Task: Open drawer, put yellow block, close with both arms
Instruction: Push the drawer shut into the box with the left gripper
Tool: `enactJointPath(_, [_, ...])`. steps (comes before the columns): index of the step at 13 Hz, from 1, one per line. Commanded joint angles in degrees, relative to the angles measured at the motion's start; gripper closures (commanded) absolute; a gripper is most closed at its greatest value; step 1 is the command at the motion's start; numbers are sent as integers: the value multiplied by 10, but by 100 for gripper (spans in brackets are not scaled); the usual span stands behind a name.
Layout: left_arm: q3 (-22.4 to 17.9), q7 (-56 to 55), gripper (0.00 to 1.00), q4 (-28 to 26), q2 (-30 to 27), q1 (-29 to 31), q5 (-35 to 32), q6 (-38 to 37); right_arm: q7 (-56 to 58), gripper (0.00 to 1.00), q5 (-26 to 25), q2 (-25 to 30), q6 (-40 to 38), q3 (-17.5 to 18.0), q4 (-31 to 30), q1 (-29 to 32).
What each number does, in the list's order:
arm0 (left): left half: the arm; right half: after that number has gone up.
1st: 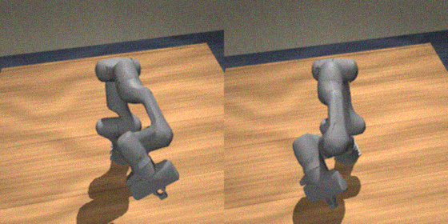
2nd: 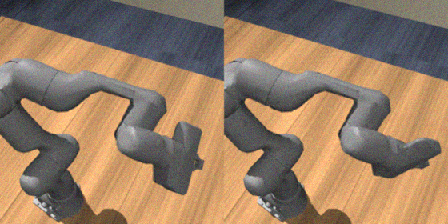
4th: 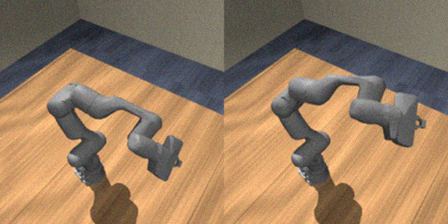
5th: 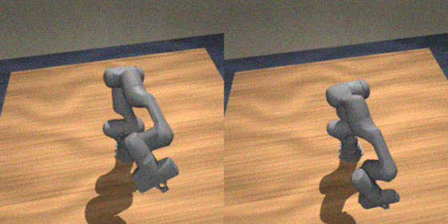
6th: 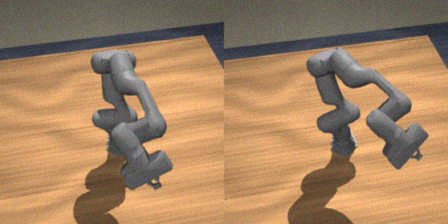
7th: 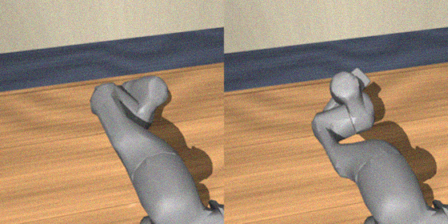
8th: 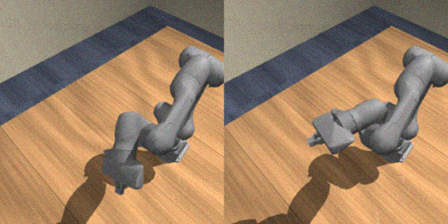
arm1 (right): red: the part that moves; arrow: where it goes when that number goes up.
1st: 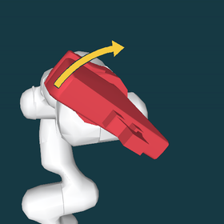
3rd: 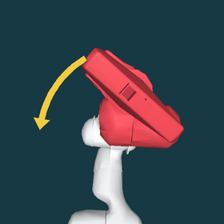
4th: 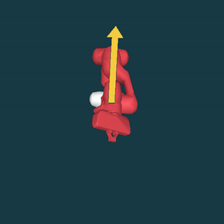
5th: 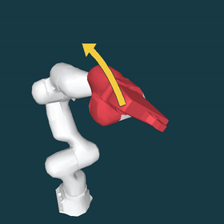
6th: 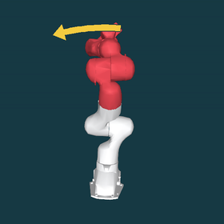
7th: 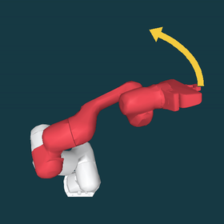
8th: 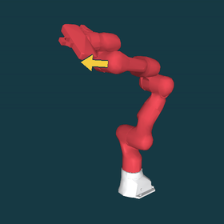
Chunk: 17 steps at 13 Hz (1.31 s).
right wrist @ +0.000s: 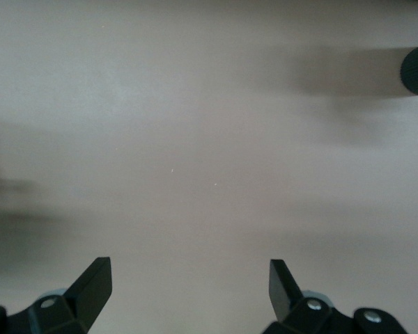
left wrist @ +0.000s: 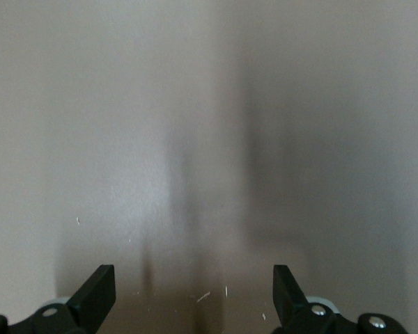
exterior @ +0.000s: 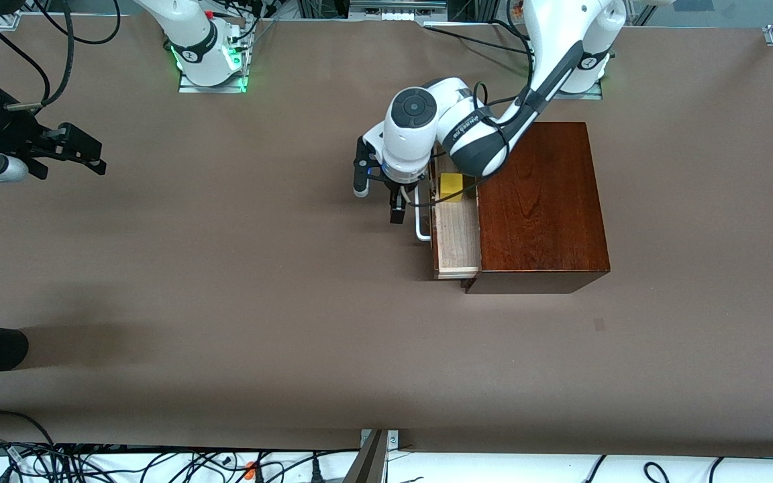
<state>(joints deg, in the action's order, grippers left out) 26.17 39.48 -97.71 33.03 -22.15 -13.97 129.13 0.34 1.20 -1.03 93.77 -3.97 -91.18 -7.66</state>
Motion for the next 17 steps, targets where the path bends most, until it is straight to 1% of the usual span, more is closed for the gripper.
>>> enactJointPath(1, [2,24,0,-4,-12,12,-15,-56,-6,0,-23,1,-9,6,20,5])
enactJointPath(3, [2,23,0,0,-16,17,-15,-85,-10,0,-18,-12,-7,7,21,5])
enactJointPath(7, [0,24,0,3,-31,31,-28,-150,-2,0,-15,-16,6,12,21,-2])
enactJointPath(12, [0,36,0,5,-42,54,-33,-179,-2,0,-15,-17,8,12,21,-9])
enactJointPath(15, [3,61,0,6,-50,76,-33,-186,-2,0,-15,-17,13,12,21,-11])
enactJointPath(17, [4,62,0,9,-51,77,-33,-187,-1,0,-15,-19,15,12,21,-11])
